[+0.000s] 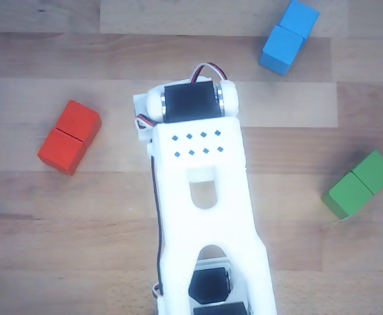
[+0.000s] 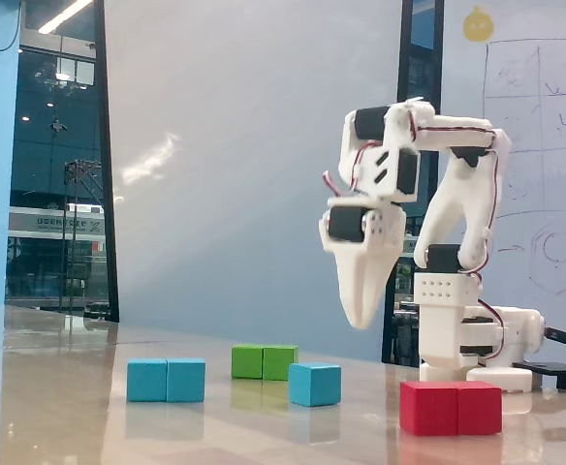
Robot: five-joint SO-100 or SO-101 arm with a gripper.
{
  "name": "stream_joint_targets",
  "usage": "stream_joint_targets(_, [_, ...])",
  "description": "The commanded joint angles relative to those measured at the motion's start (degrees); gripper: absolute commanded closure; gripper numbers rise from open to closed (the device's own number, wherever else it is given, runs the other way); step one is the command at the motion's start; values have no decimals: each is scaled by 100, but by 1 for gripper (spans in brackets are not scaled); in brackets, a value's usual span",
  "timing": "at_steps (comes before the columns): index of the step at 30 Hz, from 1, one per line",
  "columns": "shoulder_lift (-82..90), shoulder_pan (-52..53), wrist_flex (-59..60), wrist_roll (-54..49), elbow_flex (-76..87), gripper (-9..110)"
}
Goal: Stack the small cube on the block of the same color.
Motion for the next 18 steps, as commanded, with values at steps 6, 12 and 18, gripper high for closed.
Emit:
stream_joint_targets(6, [-79,97,-123,44,-70,77])
stream_joint_targets(12, [-202,448,-457,-26,-9,63])
stream_joint_targets(18, [-729,562,-729,18,-9,60])
